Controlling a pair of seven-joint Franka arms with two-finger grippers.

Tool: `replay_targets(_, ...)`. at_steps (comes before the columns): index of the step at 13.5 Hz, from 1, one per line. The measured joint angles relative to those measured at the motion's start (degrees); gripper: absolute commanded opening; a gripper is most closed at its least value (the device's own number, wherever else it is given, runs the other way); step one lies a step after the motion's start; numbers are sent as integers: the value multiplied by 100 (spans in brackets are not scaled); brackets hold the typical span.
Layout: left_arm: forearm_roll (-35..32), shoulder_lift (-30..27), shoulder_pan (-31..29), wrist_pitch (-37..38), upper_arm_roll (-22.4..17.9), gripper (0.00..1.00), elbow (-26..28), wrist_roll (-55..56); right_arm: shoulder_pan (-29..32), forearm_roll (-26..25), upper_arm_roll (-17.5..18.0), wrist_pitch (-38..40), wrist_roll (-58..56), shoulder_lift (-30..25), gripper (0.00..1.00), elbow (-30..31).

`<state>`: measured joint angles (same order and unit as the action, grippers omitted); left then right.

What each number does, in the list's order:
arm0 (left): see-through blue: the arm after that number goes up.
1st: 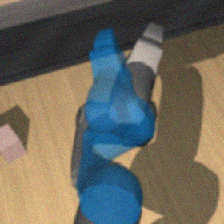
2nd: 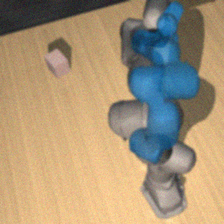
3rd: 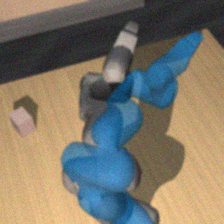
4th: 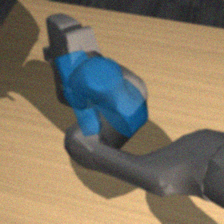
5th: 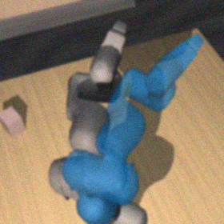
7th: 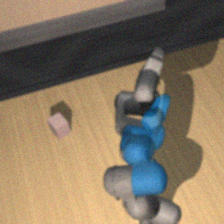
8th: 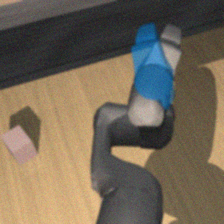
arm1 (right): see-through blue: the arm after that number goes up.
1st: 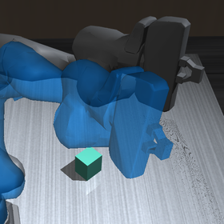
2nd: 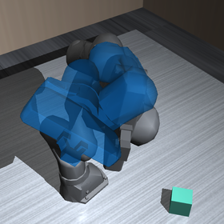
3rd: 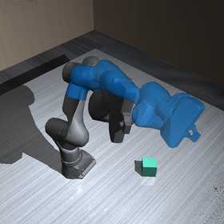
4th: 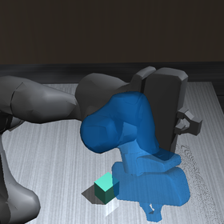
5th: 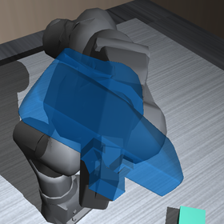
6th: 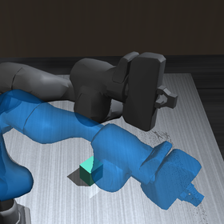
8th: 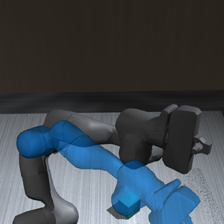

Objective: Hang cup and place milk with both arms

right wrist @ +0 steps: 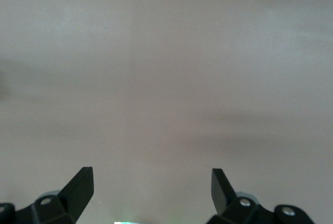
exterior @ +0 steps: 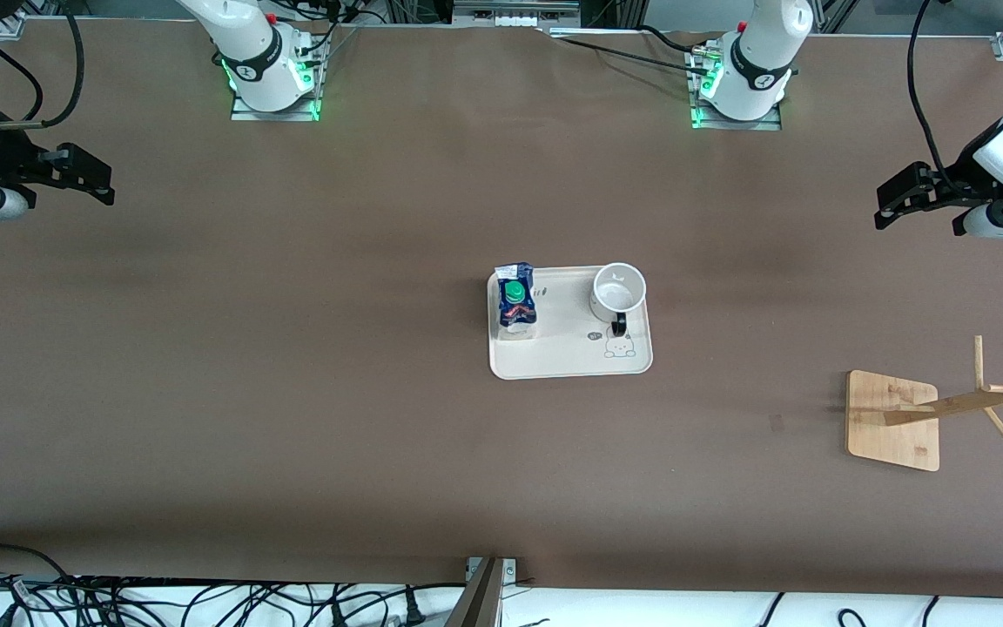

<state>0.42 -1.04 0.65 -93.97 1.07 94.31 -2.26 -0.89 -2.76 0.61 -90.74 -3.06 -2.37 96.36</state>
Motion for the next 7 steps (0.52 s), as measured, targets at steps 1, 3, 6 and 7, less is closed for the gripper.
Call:
replay_targets(1,0,0,0,4,0,100,0,0,0,0,0,0,0,0,100,0)
replay_targets(3,0,0,0,11,0,100,-2,0,0,0,0,0,0,0,100,0)
replay_targets(6,0,0,0,84,0,100,-5,0,0,0,0,0,0,0,100,0)
replay_targets(7,0,0,1,150,0,100,-6,0,0,0,0,0,0,0,100,0)
